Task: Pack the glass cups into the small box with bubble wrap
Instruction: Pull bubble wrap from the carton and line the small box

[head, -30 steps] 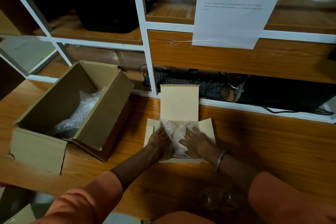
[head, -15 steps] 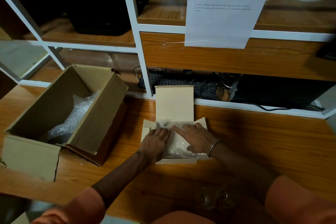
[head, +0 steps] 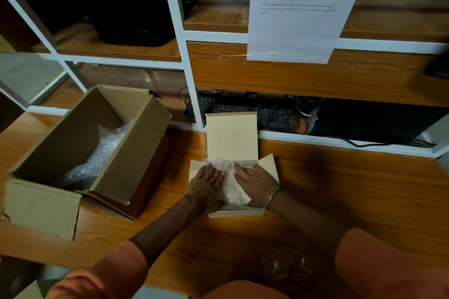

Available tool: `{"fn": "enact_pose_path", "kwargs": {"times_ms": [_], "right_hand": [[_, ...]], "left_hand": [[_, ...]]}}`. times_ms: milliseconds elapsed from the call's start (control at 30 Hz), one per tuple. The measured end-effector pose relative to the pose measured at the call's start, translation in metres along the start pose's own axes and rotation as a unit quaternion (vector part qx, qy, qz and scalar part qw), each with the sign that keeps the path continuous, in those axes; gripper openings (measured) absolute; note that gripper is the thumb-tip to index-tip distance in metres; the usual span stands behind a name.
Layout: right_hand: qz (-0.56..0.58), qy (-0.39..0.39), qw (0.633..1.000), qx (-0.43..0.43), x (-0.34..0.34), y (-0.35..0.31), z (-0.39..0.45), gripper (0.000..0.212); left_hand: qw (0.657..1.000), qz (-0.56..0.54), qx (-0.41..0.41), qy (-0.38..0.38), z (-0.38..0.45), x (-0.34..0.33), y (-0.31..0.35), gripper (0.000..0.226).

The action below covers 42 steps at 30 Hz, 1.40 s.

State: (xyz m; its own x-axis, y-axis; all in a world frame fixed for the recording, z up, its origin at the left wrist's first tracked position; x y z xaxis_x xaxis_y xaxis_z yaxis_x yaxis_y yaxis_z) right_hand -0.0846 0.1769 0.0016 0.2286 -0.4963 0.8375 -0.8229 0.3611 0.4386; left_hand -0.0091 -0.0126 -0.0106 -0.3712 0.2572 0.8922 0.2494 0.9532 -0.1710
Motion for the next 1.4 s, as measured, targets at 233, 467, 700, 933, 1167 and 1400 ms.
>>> {"fn": "enact_pose_path", "kwargs": {"times_ms": [233, 467, 700, 933, 1167, 1400], "right_hand": [[0.054, -0.007, 0.998, -0.029, 0.015, 0.003, -0.007, 0.092], [0.116, 0.123, 0.985, 0.023, 0.036, -0.005, -0.010, 0.030], [0.080, -0.031, 0.994, 0.063, 0.006, 0.010, 0.013, 0.096], [-0.004, -0.078, 0.995, 0.068, -0.019, 0.006, 0.019, 0.077], [0.062, -0.099, 0.988, 0.099, 0.001, 0.018, 0.023, 0.090], [0.023, -0.054, 0.994, 0.090, 0.002, 0.035, 0.004, 0.071]], "left_hand": [[0.992, -0.104, -0.023, 0.062, -0.006, -0.004, -0.006, 0.086], [0.978, -0.081, -0.067, 0.180, -0.008, 0.008, -0.028, 0.082], [0.996, -0.067, -0.057, 0.023, 0.000, -0.003, -0.038, 0.106], [0.991, -0.116, -0.043, 0.052, -0.003, -0.020, -0.037, 0.115], [0.991, -0.112, -0.053, 0.043, -0.007, -0.012, -0.037, 0.116], [0.989, -0.102, -0.082, 0.065, -0.019, -0.014, -0.047, 0.111]]}}
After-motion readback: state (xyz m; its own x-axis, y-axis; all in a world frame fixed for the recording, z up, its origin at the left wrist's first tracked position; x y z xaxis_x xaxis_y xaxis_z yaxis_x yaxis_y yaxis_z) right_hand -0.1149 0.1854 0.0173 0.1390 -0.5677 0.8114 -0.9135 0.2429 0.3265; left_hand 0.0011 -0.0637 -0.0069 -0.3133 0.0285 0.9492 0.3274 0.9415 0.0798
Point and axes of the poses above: each hand's wrist, its own z-axis towards the middle knuckle, its own x-axis out of the back of the hand, y = z × x, the point moved 1 cm from there along z, towards the middle knuckle, and after that the axes turned 7 degrees about -z, right-handed, at the moved point
